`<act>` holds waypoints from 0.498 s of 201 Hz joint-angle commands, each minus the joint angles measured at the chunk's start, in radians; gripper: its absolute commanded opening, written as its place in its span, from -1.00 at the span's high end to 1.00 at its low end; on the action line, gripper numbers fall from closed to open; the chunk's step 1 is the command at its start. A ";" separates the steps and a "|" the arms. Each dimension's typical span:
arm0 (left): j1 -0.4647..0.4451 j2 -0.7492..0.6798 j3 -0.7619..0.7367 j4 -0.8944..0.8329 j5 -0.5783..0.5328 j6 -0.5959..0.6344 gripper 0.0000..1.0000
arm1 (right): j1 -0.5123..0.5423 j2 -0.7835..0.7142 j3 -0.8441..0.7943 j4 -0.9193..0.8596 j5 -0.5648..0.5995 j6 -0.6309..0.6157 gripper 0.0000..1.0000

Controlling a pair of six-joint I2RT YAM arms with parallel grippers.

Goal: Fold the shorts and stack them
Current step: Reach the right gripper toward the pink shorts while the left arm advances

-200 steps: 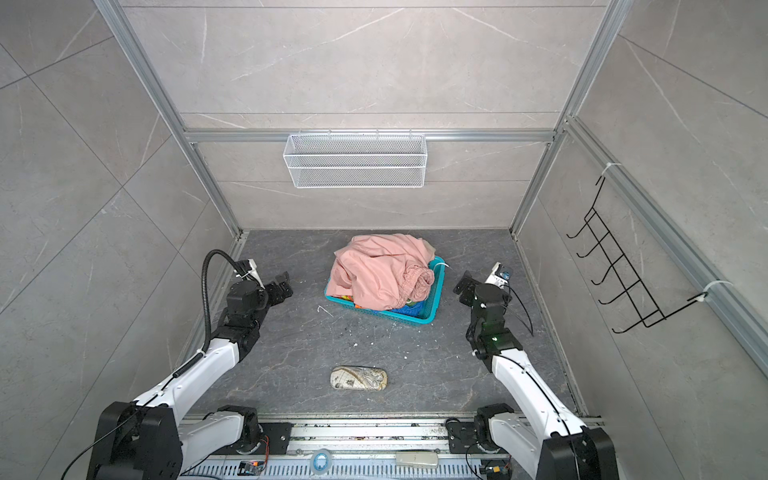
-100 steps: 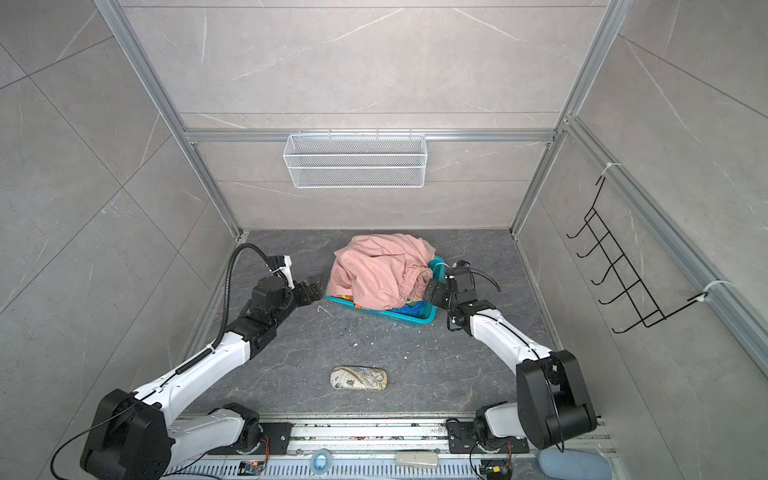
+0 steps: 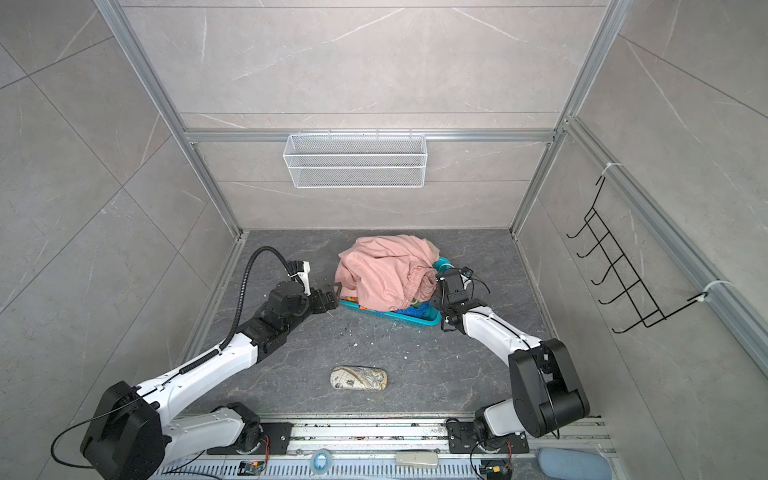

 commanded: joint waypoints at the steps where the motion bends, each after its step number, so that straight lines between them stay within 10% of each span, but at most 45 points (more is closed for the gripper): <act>1: -0.051 0.004 0.047 0.004 -0.061 0.008 -0.99 | -0.032 -0.081 -0.018 -0.160 0.240 0.171 0.62; 53: -0.111 0.042 0.096 -0.002 -0.067 0.012 -0.99 | -0.107 -0.156 -0.018 -0.308 0.347 0.321 0.31; 84: -0.122 0.024 0.095 -0.017 -0.083 0.027 -0.99 | -0.107 -0.144 0.034 -0.388 0.364 0.213 -0.86; 100: -0.121 0.006 0.087 -0.030 -0.092 0.029 -0.99 | -0.107 -0.194 0.046 -0.400 0.370 0.135 -0.98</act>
